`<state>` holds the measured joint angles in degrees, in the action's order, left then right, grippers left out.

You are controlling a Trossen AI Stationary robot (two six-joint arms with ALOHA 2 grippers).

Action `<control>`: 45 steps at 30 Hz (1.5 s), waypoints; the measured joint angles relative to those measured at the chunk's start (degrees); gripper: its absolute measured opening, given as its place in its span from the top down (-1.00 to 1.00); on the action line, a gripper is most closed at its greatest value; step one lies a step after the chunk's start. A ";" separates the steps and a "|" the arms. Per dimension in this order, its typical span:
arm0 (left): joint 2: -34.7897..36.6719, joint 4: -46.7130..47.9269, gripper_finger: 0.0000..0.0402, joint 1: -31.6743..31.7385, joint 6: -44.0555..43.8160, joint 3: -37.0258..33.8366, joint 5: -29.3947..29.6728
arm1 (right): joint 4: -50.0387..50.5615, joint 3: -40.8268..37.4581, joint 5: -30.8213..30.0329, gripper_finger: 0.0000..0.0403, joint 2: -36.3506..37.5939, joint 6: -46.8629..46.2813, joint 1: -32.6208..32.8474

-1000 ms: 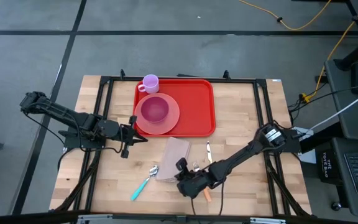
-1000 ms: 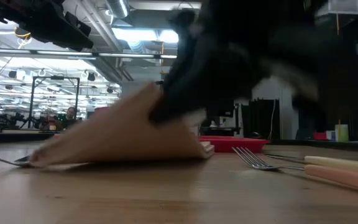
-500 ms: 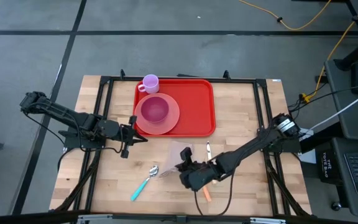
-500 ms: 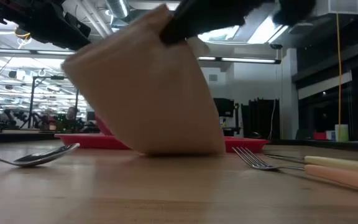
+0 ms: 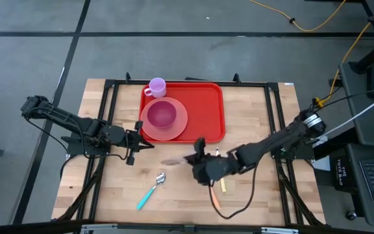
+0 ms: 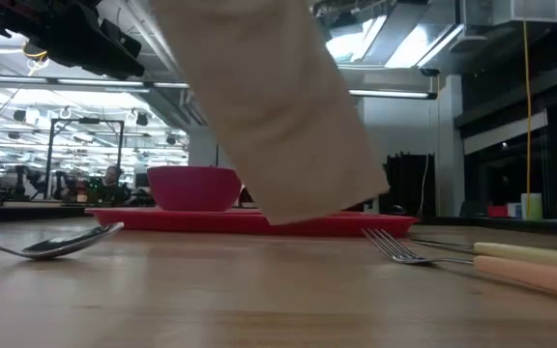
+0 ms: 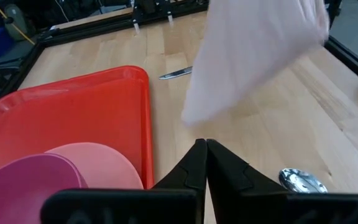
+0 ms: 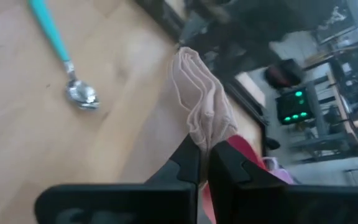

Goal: Set up tray
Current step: Put the white table napkin on top of the orange serving tray to the right of the light orange plate

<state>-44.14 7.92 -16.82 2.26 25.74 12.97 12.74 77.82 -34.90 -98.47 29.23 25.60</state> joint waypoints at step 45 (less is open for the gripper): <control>0.02 -0.48 0.98 0.02 -0.06 0.02 6.21 | -13.46 -21.12 51.41 0.91 19.58 34.08 -57.29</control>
<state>-44.12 7.45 -16.80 2.20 25.76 19.18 -0.73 56.70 16.52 -78.89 63.31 -31.69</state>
